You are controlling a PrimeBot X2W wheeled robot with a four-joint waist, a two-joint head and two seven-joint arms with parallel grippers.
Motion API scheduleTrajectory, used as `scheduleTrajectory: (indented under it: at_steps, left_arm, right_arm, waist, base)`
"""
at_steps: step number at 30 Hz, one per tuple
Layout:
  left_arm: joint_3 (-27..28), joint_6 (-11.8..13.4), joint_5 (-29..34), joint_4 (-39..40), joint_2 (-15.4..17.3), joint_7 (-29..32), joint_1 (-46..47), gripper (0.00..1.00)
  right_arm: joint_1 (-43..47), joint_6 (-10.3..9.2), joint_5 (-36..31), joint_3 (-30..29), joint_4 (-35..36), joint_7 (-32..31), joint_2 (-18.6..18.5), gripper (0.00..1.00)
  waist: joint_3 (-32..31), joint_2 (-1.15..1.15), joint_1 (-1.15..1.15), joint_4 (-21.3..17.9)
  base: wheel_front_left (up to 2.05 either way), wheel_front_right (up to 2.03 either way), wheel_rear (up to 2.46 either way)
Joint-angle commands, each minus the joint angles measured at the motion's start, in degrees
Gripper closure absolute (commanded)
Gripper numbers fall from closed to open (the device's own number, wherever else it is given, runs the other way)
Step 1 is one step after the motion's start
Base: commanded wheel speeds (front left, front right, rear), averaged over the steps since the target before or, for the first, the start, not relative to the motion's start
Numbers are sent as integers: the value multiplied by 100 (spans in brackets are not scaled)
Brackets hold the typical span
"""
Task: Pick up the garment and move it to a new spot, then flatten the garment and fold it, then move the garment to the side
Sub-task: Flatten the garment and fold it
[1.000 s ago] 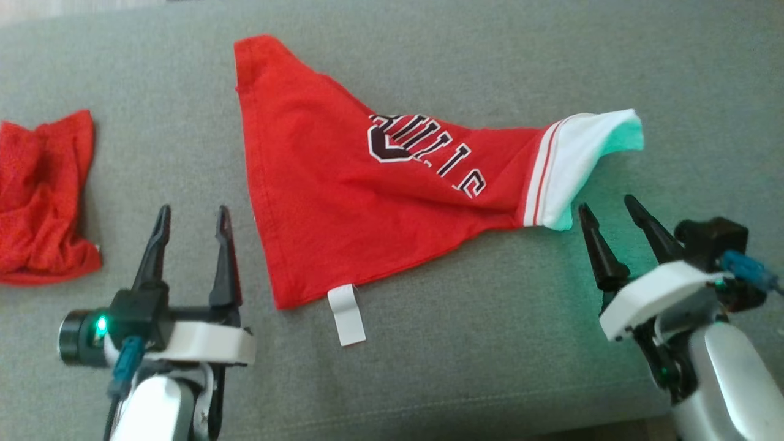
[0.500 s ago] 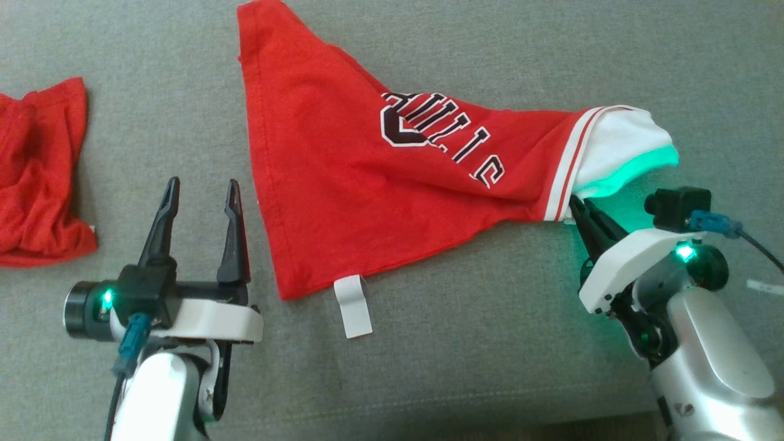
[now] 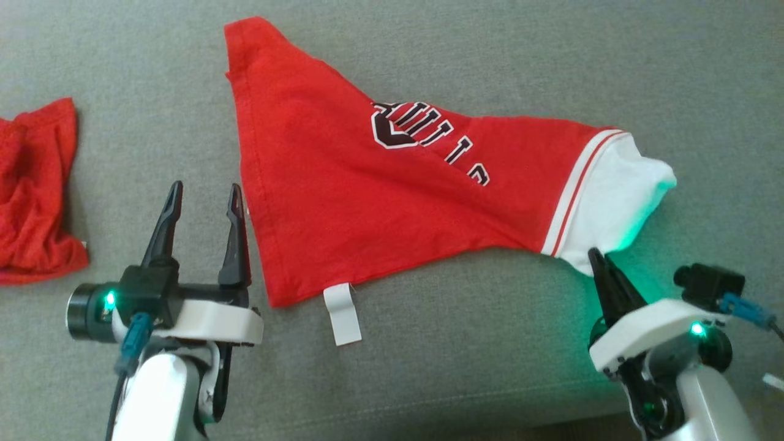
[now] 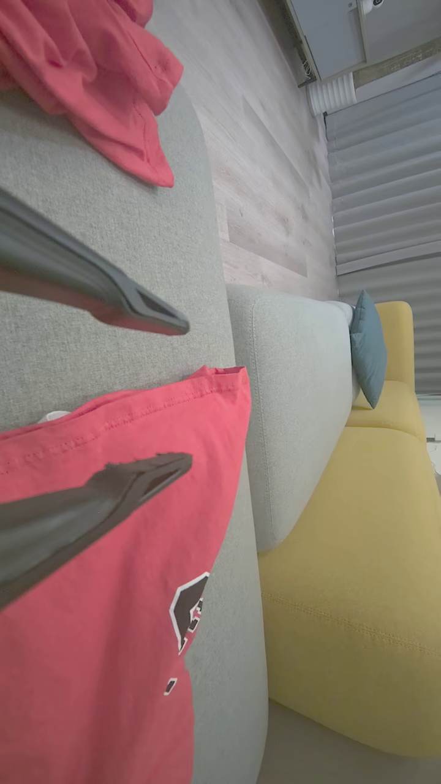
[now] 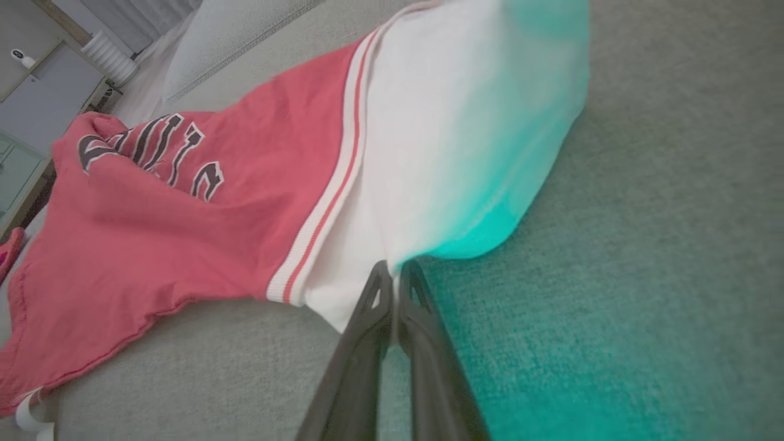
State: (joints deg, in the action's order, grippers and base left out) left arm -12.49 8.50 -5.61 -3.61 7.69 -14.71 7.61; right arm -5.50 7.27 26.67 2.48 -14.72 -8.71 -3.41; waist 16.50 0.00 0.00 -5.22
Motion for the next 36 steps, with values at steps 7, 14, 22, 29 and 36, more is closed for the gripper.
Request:
scheduleTrajectory:
  at_steps: [7,14,22,29,36]
  left_arm:
    - [207,-29,29,141,62,-29,102,0]
    - [243,-19,20,104,49,-29,46,0]
    - [325,143,29,187,1,-29,-173,0]
    - [349,244,36,264,25,-29,-466,0]
    - [327,284,15,309,56,21,-627,0]
  right_arm:
    - [363,22,307,368,578,-85,50,0]
    - [284,22,-656,474,1200,454,41,0]
    - [183,22,-1288,428,2020,1002,-262,0]
    - [289,22,-1316,397,2289,992,-314,0]
    - [440,22,-1287,352,2381,889,-264,0]
  waist:
    - [-105,0,0,-50]
    - [-232,0,0,-45]
    - [-496,0,0,9]
    - [-801,0,0,57]
    - [-926,0,0,62]
  base:
    - [0,0,0]
    - [0,0,0]
    - [0,0,0]
    - [0,0,0]
    - [0,0,0]
